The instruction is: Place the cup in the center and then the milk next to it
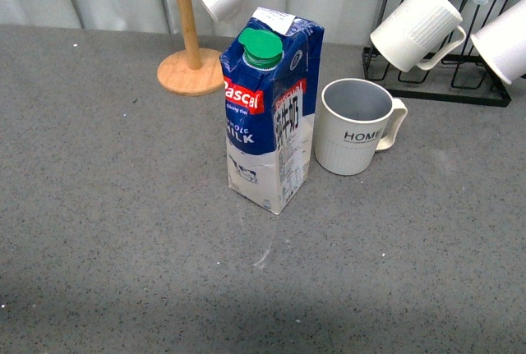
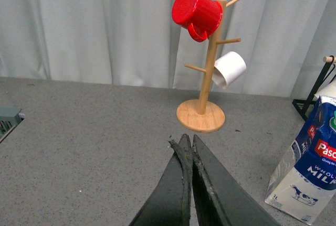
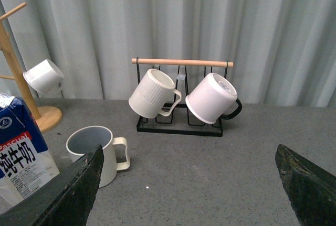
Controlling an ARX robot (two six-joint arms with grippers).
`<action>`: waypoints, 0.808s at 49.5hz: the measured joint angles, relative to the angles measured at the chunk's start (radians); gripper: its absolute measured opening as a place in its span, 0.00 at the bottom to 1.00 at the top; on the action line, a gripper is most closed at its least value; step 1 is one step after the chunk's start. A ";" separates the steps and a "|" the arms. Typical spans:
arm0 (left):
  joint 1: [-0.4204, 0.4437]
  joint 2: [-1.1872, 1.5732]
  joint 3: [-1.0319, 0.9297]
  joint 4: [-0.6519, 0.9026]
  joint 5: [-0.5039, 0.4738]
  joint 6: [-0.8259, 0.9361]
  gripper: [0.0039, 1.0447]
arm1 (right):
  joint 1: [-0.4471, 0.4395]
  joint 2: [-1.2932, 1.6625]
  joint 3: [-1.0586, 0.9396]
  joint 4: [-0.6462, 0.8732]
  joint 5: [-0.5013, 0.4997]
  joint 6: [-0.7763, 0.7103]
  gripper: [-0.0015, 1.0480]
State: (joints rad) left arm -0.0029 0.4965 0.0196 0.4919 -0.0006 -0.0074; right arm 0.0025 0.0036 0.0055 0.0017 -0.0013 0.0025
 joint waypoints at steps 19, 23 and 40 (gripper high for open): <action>0.000 -0.158 0.000 -0.150 0.000 0.000 0.04 | 0.000 0.000 0.000 0.000 0.000 0.000 0.91; 0.000 -0.180 0.000 -0.171 0.000 0.000 0.04 | 0.000 0.000 0.000 0.000 0.000 0.000 0.91; 0.000 -0.278 0.000 -0.269 0.000 0.000 0.04 | 0.000 0.000 0.000 0.000 0.000 0.000 0.91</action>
State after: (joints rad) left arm -0.0025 0.2188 0.0193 0.2230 -0.0002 -0.0074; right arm 0.0025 0.0036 0.0055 0.0017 -0.0013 0.0025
